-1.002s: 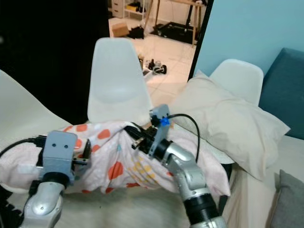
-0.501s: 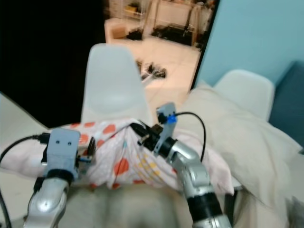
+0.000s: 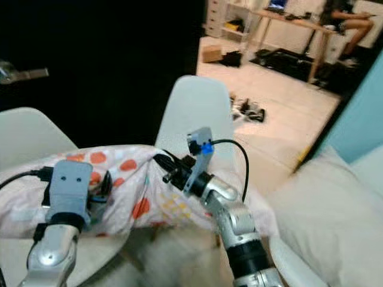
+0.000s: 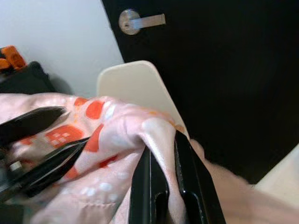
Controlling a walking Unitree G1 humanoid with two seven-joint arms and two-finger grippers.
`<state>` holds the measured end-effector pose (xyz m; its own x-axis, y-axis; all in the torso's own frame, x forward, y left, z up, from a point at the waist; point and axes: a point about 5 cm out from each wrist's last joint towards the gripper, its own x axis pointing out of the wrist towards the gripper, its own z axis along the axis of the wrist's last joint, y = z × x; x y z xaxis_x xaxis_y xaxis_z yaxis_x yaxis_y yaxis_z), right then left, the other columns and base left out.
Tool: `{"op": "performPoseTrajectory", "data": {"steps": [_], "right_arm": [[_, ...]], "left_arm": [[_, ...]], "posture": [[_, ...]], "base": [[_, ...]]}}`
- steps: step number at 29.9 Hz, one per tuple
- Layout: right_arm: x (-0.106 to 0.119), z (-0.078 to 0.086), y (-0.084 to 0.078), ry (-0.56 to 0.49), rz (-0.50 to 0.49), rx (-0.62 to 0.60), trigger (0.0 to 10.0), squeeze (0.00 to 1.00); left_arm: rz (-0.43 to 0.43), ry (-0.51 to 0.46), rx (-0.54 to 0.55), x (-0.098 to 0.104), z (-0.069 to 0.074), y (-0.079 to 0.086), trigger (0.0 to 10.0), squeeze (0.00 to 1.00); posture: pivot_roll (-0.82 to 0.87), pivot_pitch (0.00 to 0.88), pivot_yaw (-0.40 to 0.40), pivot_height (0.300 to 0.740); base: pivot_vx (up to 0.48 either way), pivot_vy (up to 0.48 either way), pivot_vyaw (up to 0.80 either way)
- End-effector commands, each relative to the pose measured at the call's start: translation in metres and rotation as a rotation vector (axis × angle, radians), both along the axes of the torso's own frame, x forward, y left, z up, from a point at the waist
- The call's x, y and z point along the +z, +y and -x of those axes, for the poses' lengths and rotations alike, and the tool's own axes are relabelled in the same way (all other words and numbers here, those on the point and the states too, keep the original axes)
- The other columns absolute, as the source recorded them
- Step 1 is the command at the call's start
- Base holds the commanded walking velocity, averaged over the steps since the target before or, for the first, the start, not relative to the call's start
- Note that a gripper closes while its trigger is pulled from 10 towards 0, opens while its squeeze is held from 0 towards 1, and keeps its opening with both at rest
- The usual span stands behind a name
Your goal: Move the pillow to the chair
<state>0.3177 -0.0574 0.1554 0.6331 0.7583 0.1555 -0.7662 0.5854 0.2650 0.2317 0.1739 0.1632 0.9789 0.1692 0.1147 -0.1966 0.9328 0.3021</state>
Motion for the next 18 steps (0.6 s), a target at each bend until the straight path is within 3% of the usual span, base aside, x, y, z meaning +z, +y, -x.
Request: {"op": "performPoseTrajectory", "data": {"steps": [1, 13, 18], "right_arm": [[0.022, -0.006, 0.0, -0.09, -0.031, -0.029, 10.0, 0.0], [0.022, -0.014, -0.005, -0.087, 0.021, -0.107, 10.0, 0.0], [0.022, -0.018, -0.007, -0.084, 0.034, -0.138, 10.0, 0.0]], "left_arm": [[0.006, 0.034, 0.012, -0.007, 0.002, 0.004, 10.0, 0.0], [0.02, 0.019, -0.022, -0.003, 0.002, 0.001, 10.0, 0.0], [0.01, 0.018, -0.044, -0.002, 0.0, -0.002, 10.0, 0.0]], "posture": [[0.09, 0.0, -0.141, 0.74], [0.09, 0.0, -0.145, 0.74], [0.09, 0.0, -0.146, 0.74]], "base": [[0.48, 0.0, 0.0], [0.448, 0.0, -0.72], [0.301, 0.0, 0.0]]}}
